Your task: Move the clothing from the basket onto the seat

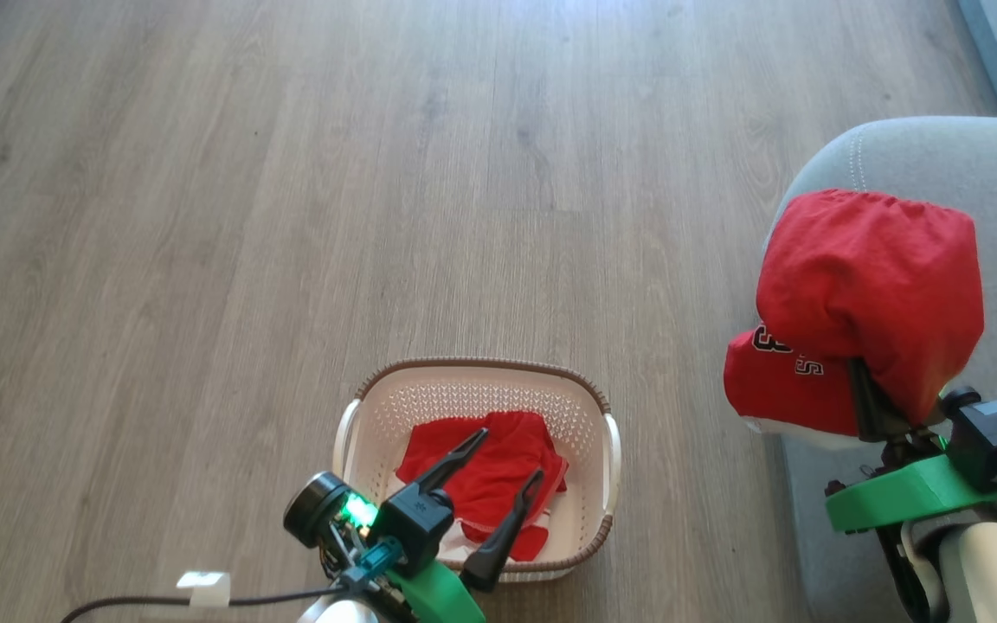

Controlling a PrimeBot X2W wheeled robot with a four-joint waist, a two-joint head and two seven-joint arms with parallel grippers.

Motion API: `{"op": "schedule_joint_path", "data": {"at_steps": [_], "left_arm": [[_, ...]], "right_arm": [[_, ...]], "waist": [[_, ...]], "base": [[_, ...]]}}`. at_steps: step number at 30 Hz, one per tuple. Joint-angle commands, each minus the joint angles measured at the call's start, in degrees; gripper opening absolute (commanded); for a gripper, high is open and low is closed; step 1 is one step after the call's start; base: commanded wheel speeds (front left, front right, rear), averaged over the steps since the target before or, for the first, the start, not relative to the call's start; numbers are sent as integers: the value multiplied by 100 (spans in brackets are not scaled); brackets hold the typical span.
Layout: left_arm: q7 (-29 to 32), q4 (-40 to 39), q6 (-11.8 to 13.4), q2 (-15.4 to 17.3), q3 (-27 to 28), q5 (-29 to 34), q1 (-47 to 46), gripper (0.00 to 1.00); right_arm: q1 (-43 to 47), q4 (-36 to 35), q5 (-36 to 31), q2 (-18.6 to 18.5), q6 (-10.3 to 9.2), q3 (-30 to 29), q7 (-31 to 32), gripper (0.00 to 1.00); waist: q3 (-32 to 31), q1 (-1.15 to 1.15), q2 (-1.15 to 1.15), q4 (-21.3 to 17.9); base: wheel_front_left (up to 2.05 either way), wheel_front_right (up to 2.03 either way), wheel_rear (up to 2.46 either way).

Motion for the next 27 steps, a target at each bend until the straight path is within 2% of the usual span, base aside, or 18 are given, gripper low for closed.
{"op": "schedule_joint_path", "data": {"at_steps": [1, 7, 12, 27], "left_arm": [[-29, -176, -6, -22, 188, 62, -143, 100], [-29, -223, -6, -28, 190, 50, -180, 100], [-29, -295, -7, -14, 174, 48, -238, 100], [-29, -526, -7, 188, -229, 41, -442, 100]], "right_arm": [[-150, -237, -76, -40, -2, 68, -13, 0], [-188, -271, -108, -42, -2, 54, -13, 0], [-258, -349, -141, -6, -2, -8, -13, 0], [-231, -543, -182, 160, -2, -288, -13, 0]], "waist": [[31, 0, 0, -34], [107, 0, 0, -185], [258, 0, 0, -537], [580, 0, 0, -2373]], "base": [[0, 0, 0], [0, 0, 0], [0, 0, 0], [0, 0, 0]]}}
